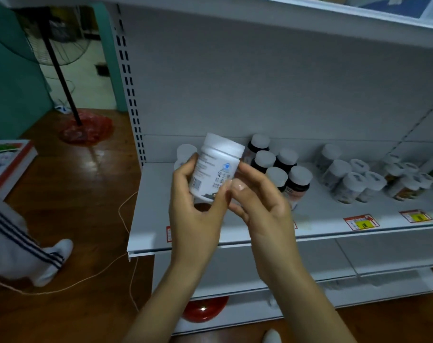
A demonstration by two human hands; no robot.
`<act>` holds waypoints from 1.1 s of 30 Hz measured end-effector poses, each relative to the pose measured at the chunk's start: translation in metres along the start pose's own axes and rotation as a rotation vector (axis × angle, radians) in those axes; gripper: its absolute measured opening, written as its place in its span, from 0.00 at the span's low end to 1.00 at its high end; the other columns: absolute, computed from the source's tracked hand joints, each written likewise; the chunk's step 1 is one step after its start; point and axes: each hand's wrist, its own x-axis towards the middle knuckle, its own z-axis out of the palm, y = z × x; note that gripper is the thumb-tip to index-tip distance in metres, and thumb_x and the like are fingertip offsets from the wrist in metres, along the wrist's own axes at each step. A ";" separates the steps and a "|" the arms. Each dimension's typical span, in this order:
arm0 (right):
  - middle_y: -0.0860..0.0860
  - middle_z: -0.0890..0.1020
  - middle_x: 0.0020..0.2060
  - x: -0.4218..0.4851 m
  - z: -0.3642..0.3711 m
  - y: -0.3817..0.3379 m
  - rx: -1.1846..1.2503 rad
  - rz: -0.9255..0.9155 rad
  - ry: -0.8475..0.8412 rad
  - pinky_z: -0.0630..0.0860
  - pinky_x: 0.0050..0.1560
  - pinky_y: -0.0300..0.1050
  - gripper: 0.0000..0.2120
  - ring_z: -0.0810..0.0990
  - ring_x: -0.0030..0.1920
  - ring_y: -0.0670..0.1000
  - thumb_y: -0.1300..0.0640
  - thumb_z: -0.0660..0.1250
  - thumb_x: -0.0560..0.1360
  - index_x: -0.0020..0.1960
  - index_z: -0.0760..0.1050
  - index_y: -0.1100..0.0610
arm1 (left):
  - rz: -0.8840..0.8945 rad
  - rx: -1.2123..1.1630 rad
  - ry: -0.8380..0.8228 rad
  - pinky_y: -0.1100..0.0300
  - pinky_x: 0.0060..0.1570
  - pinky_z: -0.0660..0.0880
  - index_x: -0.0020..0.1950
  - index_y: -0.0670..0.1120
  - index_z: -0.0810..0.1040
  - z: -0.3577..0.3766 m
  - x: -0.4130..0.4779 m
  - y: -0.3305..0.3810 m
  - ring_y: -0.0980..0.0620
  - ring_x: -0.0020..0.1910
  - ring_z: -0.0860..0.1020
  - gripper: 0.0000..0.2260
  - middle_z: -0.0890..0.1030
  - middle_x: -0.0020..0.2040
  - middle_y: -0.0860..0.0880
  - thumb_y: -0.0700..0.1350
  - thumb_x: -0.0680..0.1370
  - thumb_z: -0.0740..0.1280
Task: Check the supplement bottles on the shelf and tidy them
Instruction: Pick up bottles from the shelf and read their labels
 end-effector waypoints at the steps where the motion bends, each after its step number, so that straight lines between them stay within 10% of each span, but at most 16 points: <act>1: 0.48 0.84 0.54 -0.001 0.003 0.001 0.030 -0.004 -0.016 0.79 0.57 0.43 0.20 0.82 0.56 0.47 0.56 0.71 0.73 0.64 0.75 0.52 | 0.055 0.072 0.023 0.65 0.48 0.77 0.64 0.55 0.69 0.001 -0.001 -0.003 0.53 0.58 0.77 0.24 0.76 0.60 0.52 0.47 0.72 0.74; 9: 0.55 0.83 0.55 0.018 -0.002 -0.008 0.205 0.036 -0.115 0.78 0.55 0.42 0.20 0.82 0.57 0.53 0.58 0.72 0.72 0.63 0.74 0.58 | 0.337 0.290 -0.016 0.52 0.62 0.74 0.69 0.50 0.69 0.007 -0.015 -0.008 0.50 0.68 0.71 0.23 0.72 0.67 0.49 0.47 0.74 0.66; 15: 0.56 0.83 0.52 0.033 -0.015 -0.012 0.460 0.148 -0.109 0.80 0.54 0.49 0.25 0.82 0.56 0.56 0.58 0.72 0.69 0.64 0.72 0.62 | 0.067 -0.015 -0.025 0.68 0.52 0.74 0.62 0.53 0.74 0.000 0.008 0.002 0.60 0.60 0.76 0.14 0.79 0.59 0.58 0.47 0.76 0.66; 19: 0.59 0.82 0.49 0.032 -0.016 -0.016 0.651 0.260 -0.248 0.79 0.39 0.42 0.20 0.81 0.45 0.54 0.49 0.63 0.72 0.59 0.78 0.60 | -0.230 -0.179 -0.177 0.56 0.60 0.74 0.60 0.52 0.79 -0.005 0.033 0.003 0.58 0.58 0.79 0.15 0.82 0.56 0.55 0.53 0.75 0.65; 25: 0.56 0.80 0.42 0.030 -0.011 -0.007 0.789 0.409 -0.325 0.72 0.30 0.39 0.22 0.77 0.36 0.51 0.45 0.56 0.77 0.52 0.81 0.59 | -0.353 -0.308 -0.518 0.68 0.31 0.74 0.52 0.43 0.79 0.000 0.045 0.012 0.61 0.29 0.76 0.16 0.79 0.30 0.55 0.55 0.75 0.68; 30: 0.57 0.84 0.49 0.033 -0.014 0.000 0.343 0.329 -0.201 0.78 0.34 0.41 0.24 0.84 0.44 0.55 0.40 0.63 0.75 0.61 0.75 0.57 | -0.276 -0.315 -0.312 0.60 0.42 0.79 0.51 0.44 0.79 -0.004 0.059 0.006 0.50 0.44 0.82 0.14 0.84 0.44 0.47 0.50 0.69 0.72; 33: 0.51 0.84 0.52 0.034 -0.014 0.004 0.170 0.121 -0.127 0.80 0.42 0.44 0.26 0.84 0.51 0.54 0.47 0.71 0.70 0.64 0.71 0.54 | -0.210 -0.250 -0.242 0.69 0.34 0.74 0.46 0.44 0.78 -0.002 0.063 0.010 0.58 0.35 0.81 0.13 0.84 0.37 0.52 0.47 0.67 0.75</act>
